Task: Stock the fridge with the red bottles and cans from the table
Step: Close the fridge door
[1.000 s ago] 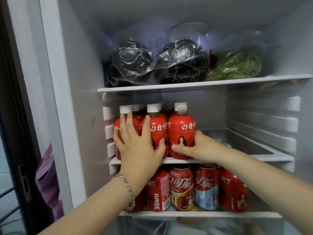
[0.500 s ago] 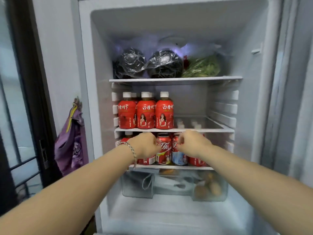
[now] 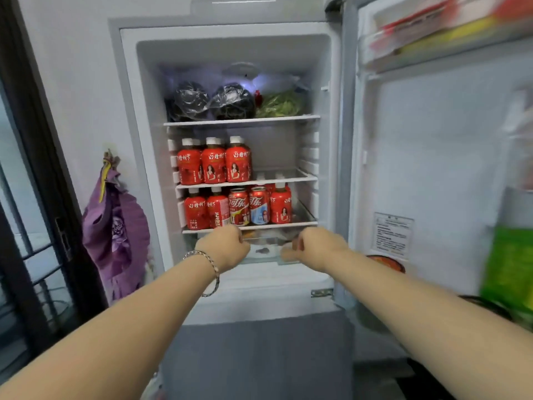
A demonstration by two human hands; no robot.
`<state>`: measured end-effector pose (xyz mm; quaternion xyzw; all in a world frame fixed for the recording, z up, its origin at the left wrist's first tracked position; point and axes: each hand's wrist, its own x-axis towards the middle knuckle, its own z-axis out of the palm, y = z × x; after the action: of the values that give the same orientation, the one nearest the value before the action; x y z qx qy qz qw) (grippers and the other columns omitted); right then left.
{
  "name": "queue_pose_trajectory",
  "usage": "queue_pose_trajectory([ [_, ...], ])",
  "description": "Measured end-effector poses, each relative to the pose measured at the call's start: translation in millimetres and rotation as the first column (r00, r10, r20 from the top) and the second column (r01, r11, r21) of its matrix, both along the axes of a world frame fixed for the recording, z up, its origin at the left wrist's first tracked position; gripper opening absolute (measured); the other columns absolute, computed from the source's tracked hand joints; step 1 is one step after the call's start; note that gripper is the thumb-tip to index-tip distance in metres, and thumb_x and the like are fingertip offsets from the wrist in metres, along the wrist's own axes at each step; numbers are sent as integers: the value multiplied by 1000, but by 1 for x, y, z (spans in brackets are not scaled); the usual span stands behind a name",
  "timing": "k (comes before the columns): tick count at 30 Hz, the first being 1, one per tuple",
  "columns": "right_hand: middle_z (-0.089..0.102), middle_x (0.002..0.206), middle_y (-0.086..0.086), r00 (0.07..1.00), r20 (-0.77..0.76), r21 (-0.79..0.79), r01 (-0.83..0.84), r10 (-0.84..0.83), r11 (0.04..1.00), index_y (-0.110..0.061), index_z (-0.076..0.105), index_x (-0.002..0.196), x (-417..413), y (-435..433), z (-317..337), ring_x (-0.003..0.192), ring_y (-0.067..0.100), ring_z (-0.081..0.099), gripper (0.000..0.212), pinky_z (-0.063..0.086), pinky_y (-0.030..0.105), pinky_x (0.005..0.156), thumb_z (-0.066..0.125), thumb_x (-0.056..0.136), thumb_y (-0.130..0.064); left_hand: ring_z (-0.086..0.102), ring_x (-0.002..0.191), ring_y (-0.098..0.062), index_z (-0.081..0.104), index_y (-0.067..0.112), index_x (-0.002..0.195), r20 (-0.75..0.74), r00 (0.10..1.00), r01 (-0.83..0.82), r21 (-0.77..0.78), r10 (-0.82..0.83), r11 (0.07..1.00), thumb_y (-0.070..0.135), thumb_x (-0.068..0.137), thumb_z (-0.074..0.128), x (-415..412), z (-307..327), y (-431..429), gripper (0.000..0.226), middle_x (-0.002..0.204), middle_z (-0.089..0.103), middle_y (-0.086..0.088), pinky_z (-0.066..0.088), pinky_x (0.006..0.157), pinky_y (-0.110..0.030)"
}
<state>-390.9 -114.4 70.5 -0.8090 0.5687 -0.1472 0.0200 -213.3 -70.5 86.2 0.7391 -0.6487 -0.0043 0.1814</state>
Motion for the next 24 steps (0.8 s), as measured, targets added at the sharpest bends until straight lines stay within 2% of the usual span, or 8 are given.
queue_pose_trajectory([
  [4, 64, 113, 10, 987, -10, -53, 162, -163, 985, -14, 63, 107, -49, 60, -11, 103, 31, 59, 24, 44, 30, 81, 46, 91, -19, 52, 69, -23, 43, 17, 62, 0, 996, 86, -15, -86, 996, 24, 90, 46, -37, -17, 45, 29, 64, 50, 0, 45, 66, -29],
  [6, 64, 113, 11, 965, 1, -100, 260, -261, 961, -14, 64, 105, -78, 93, -22, 104, 31, 60, 24, 46, 31, 83, 47, 90, -21, 52, 70, -24, 42, 16, 61, 33, 990, 137, 10, -138, 990, 23, 89, 45, -59, -30, 69, 28, 67, 50, -2, 42, 64, -27],
  [9, 65, 112, 12, 917, 38, -126, 399, -397, 908, -13, 65, 106, -125, 136, -30, 105, 31, 61, 28, 45, 30, 78, 46, 91, -28, 54, 74, -25, 47, 14, 66, 26, 976, 217, 50, -218, 975, 23, 88, 45, -96, -47, 99, 24, 74, 55, -4, 37, 60, -25],
  [13, 66, 95, 11, 822, 42, -150, 567, -568, 810, -13, 65, 93, -201, 186, -30, 91, 30, 62, 30, 42, 28, 65, 45, 93, -35, 59, 96, -27, 61, 12, 92, 28, 960, 276, 74, -278, 958, 27, 90, 45, -149, -55, 125, 22, 102, 64, -8, 42, 73, -28],
  [16, 61, 85, 10, 745, 95, -149, 666, -660, 730, -12, 62, 85, -262, 210, -29, 86, 30, 61, 31, 43, 28, 65, 46, 93, -37, 60, 94, -28, 61, 10, 89, 20, 951, 307, 64, -309, 949, 25, 89, 46, -191, -55, 136, 22, 103, 65, -11, 42, 73, -28],
  [19, 59, 111, 18, 674, 188, -107, 738, -715, 667, -4, 60, 106, -321, 215, -28, 101, 35, 58, 35, 47, 35, 75, 50, 91, -35, 59, 90, -27, 54, 14, 81, 33, 941, 335, 54, -337, 940, 25, 87, 45, -235, -53, 140, 15, 101, 65, -10, 41, 71, -29],
  [21, 44, 132, 21, 618, 241, 24, 767, -748, 641, 0, 43, 130, -350, 208, -27, 119, 38, 47, 58, 43, 42, 91, 56, 89, -40, 59, 95, -28, 56, 15, 84, 33, 942, 334, 27, -335, 942, 26, 87, 45, -260, -50, 140, 16, 101, 64, -9, 42, 74, -29],
  [24, 22, 149, 23, 509, 389, 159, 784, -768, 600, 2, 11, 146, -389, 190, -27, 136, 38, 28, 97, 31, 47, 107, 64, 82, -49, 58, 91, -27, 58, 14, 84, -42, 955, 295, -9, -295, 956, 25, 88, 46, -295, -50, 133, 17, 95, 61, -8, 42, 74, -29],
])
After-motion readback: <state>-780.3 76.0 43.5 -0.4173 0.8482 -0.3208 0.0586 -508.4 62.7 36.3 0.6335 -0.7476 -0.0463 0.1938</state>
